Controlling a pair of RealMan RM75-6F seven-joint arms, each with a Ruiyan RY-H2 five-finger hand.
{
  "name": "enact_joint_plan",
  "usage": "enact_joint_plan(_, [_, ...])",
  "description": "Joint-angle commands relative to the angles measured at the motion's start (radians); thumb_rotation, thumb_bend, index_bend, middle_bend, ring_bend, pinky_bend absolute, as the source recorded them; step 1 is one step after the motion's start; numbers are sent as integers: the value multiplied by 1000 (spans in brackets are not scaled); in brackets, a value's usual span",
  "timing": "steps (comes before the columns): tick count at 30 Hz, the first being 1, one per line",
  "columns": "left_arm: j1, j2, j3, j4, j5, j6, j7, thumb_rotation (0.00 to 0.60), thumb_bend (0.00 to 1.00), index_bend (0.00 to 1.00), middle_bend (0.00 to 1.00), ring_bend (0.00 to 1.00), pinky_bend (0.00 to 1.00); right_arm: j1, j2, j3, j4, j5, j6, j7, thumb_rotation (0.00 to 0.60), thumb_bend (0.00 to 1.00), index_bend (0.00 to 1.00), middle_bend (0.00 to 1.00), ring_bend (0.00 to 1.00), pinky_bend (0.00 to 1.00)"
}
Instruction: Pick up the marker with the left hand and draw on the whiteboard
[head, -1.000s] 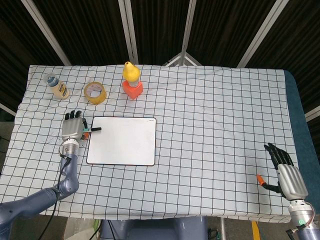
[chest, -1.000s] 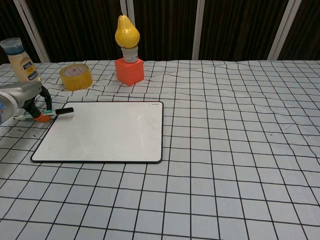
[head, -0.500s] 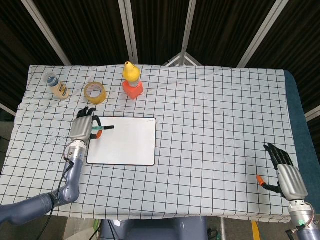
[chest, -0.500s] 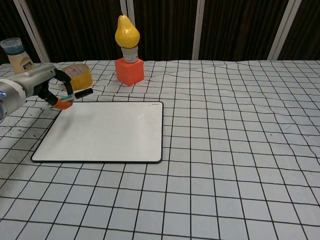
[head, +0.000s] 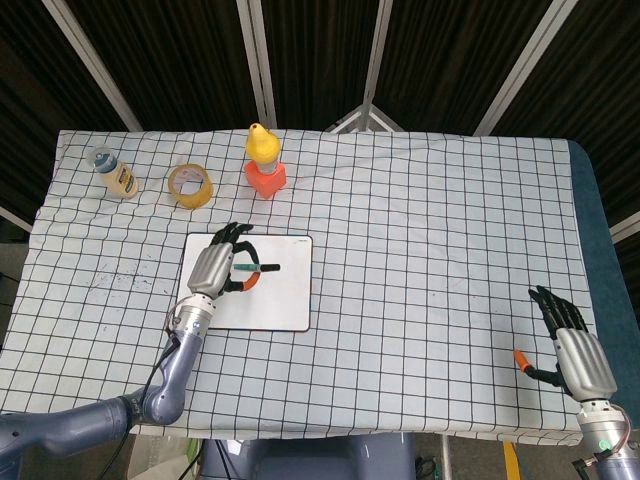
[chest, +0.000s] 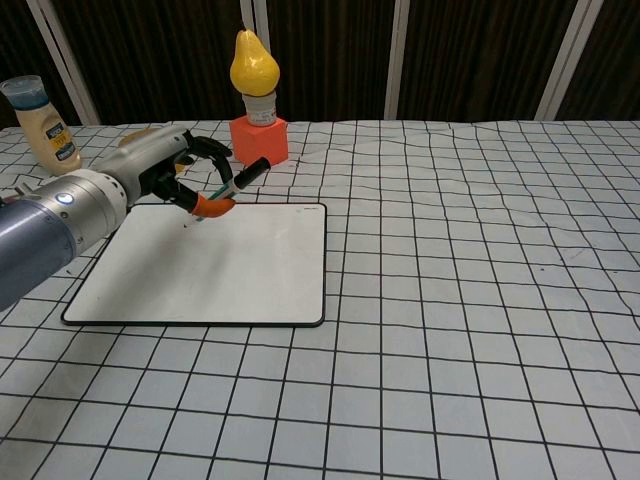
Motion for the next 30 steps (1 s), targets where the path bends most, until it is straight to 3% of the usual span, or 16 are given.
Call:
enact_joint_plan(1, [-10, -43, 18, 51, 40, -8, -53, 600, 563, 689, 128, 0, 38, 1, 0, 0, 1, 0, -1, 2, 600, 324, 0, 0, 0, 0])
enact_joint_plan(30, [-25, -91, 50, 208, 128, -41, -213, 600, 563, 699, 139, 1, 38, 0, 4, -3, -6, 1, -7, 17, 600, 324, 0, 0, 0, 0])
